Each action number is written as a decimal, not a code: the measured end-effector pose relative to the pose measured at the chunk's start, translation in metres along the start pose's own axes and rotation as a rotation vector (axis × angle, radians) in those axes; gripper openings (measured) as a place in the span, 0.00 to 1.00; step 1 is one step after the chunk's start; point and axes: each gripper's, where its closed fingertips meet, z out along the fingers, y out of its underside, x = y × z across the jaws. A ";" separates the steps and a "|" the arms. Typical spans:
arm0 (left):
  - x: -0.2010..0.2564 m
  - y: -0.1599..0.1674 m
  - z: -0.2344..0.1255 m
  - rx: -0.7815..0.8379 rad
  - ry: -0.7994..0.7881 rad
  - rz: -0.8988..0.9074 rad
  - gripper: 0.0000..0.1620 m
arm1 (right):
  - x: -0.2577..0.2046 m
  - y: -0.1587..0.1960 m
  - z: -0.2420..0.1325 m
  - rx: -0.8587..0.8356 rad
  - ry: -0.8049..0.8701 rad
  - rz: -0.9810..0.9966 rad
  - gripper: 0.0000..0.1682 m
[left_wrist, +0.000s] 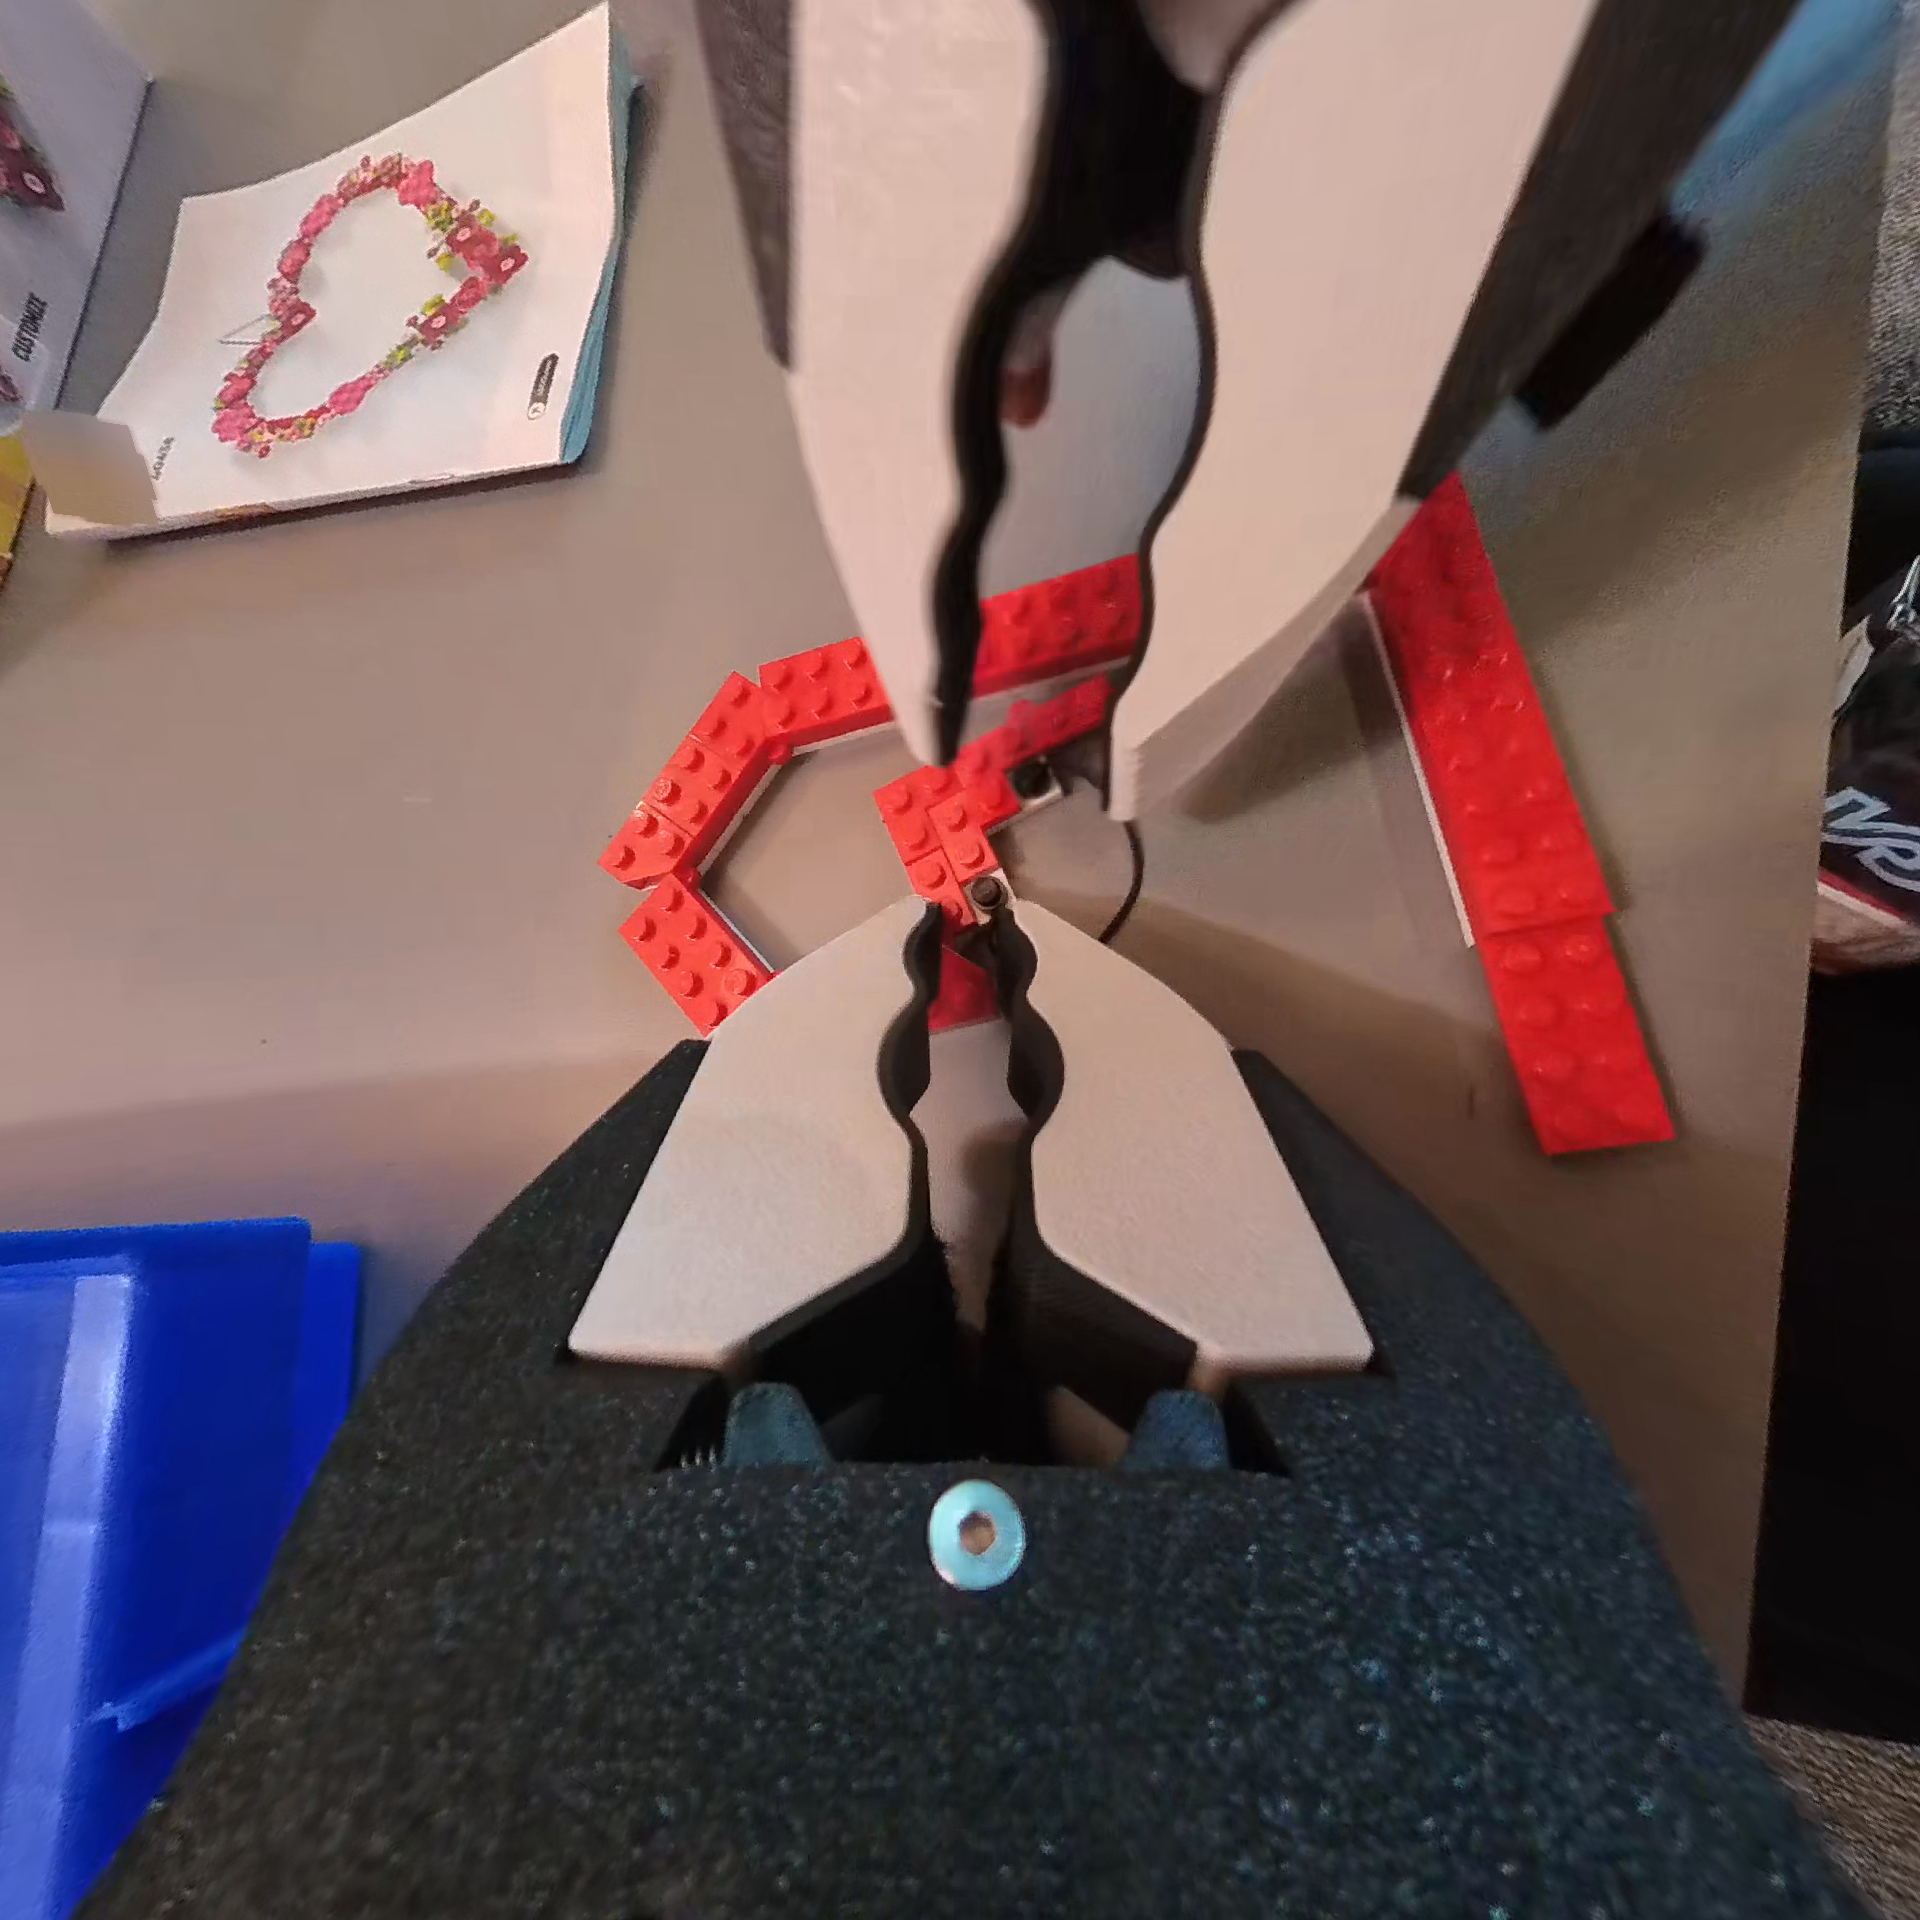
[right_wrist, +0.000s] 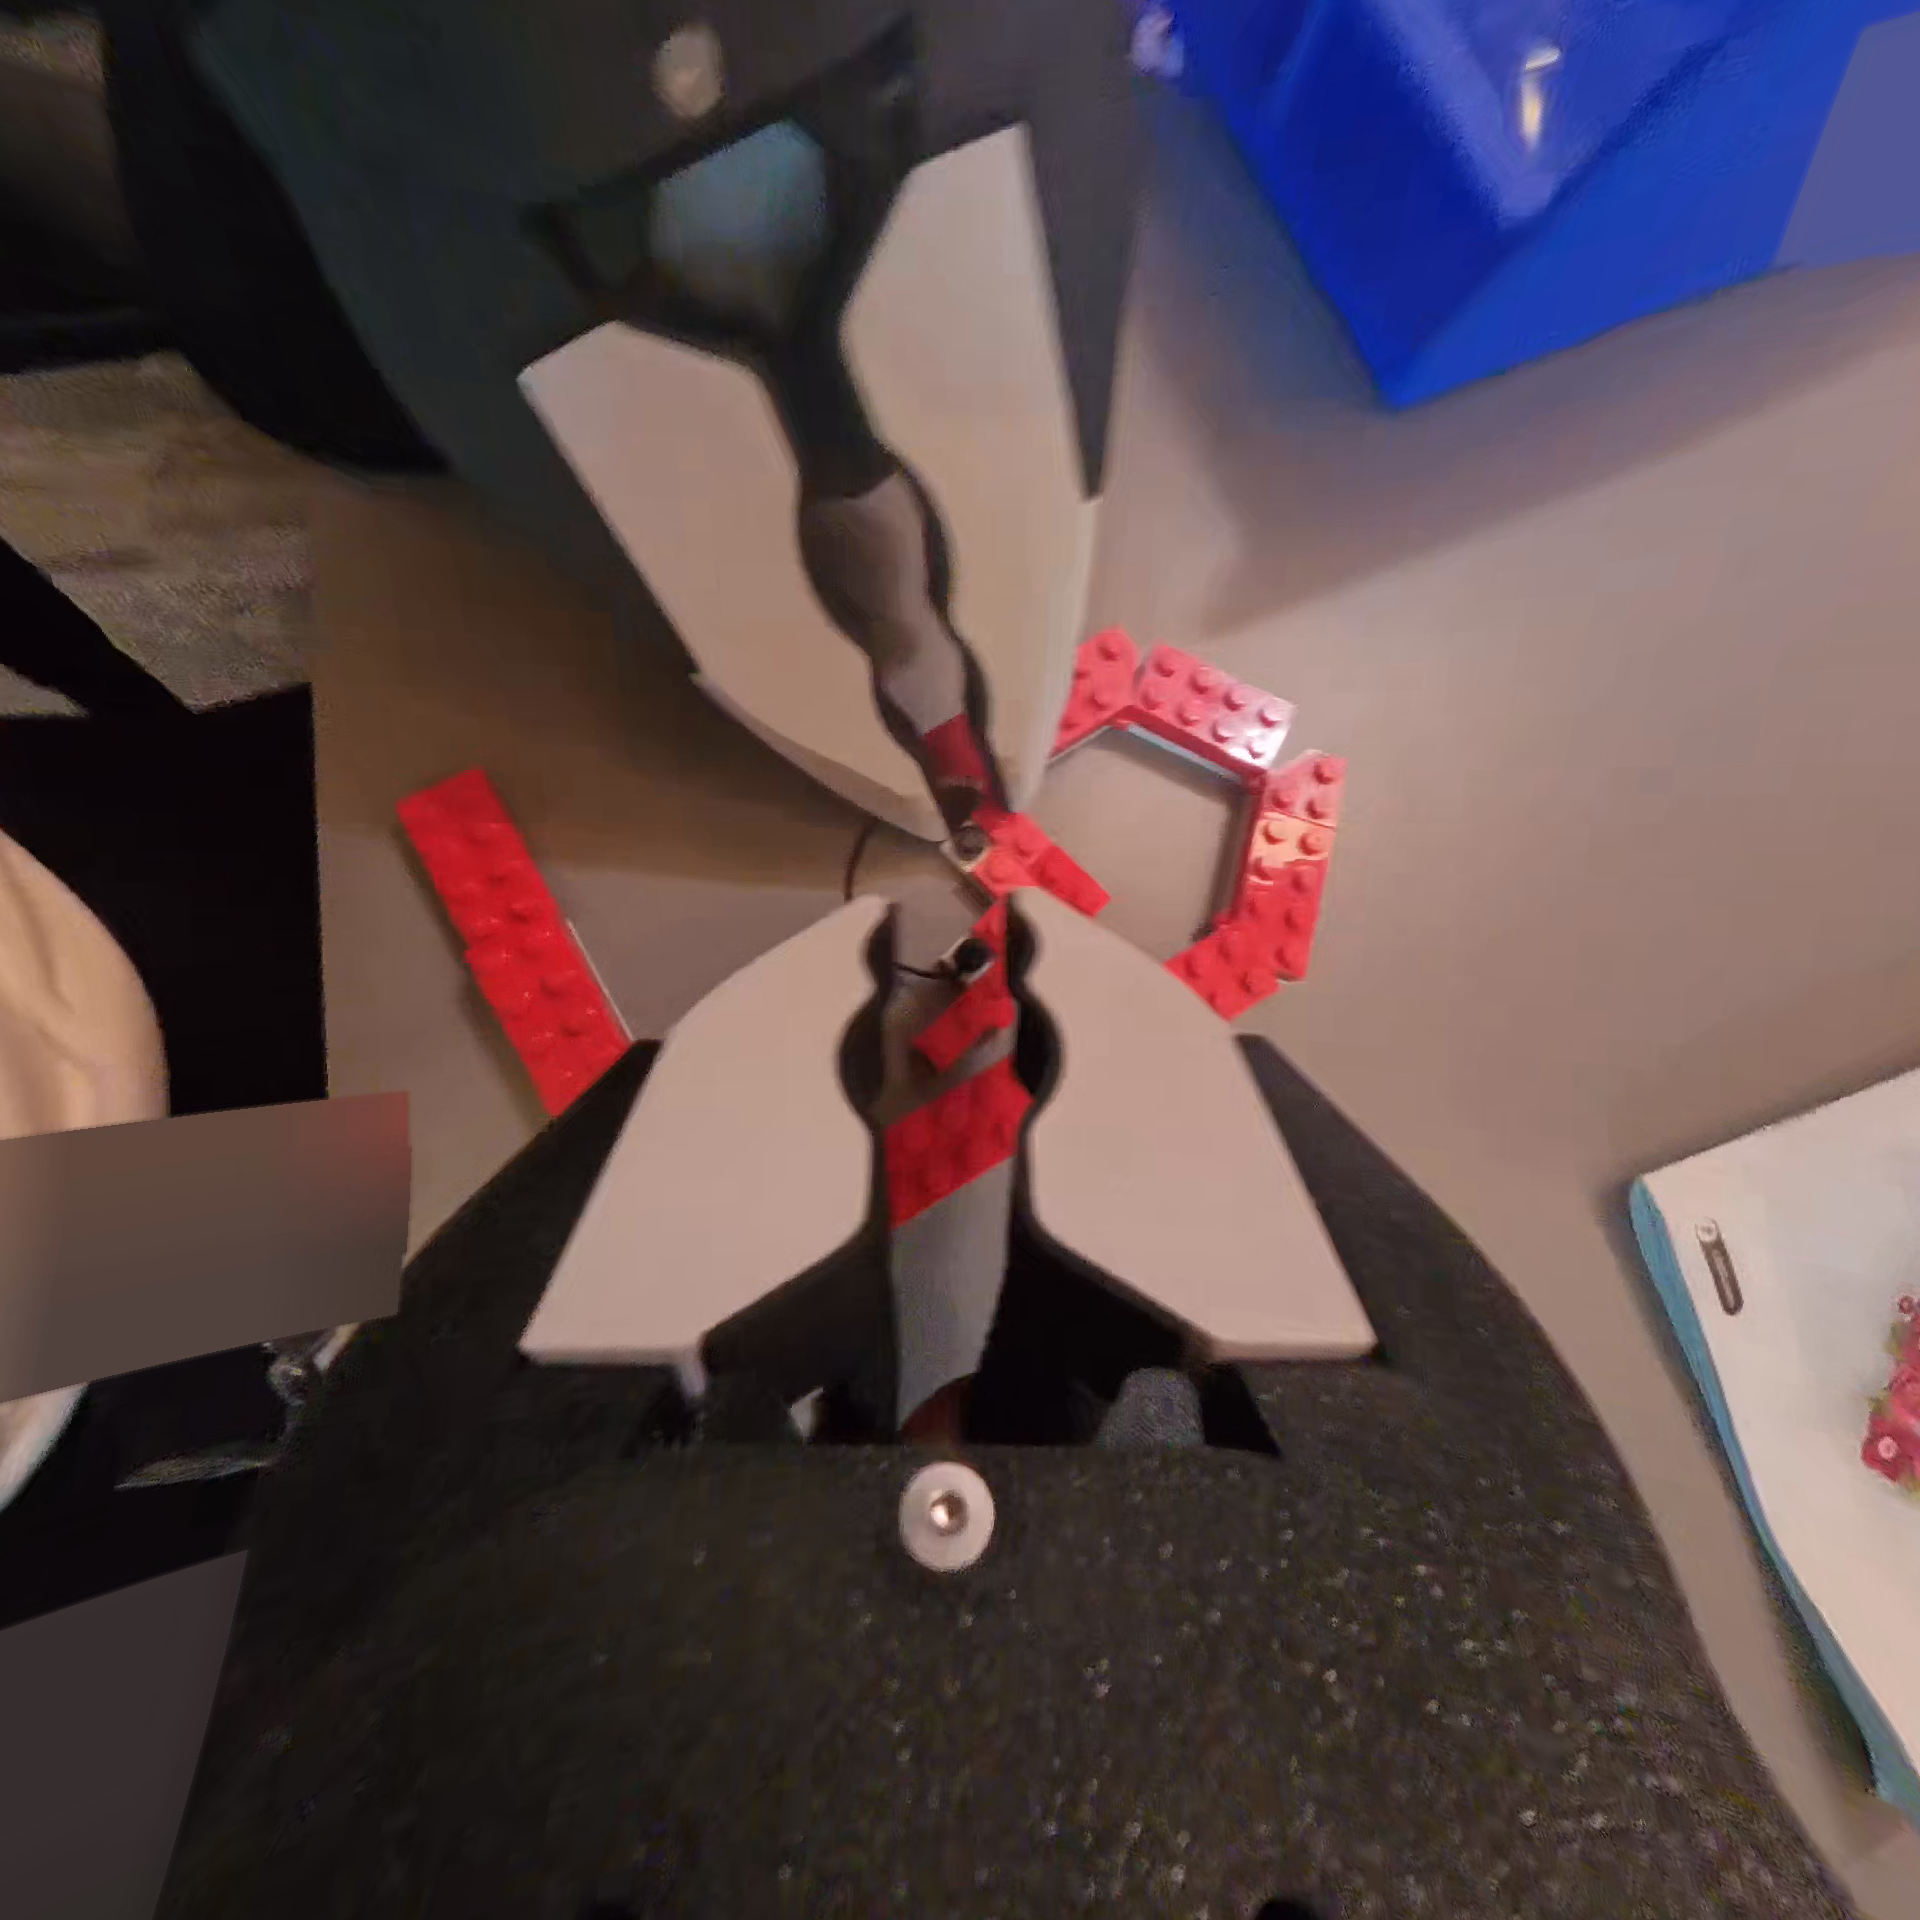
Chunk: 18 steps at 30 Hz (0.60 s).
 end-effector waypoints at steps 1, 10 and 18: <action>0.000 0.000 0.000 0.000 -0.009 0.012 0.06 | 0.001 0.000 -0.002 -0.002 -0.042 0.050 0.19; -0.001 0.000 0.000 -0.001 -0.093 0.097 0.06 | 0.017 0.011 0.013 -0.212 -0.290 0.263 0.15; -0.002 0.000 0.000 0.003 -0.059 0.043 0.05 | 0.025 0.008 0.012 -0.100 -0.199 0.063 0.09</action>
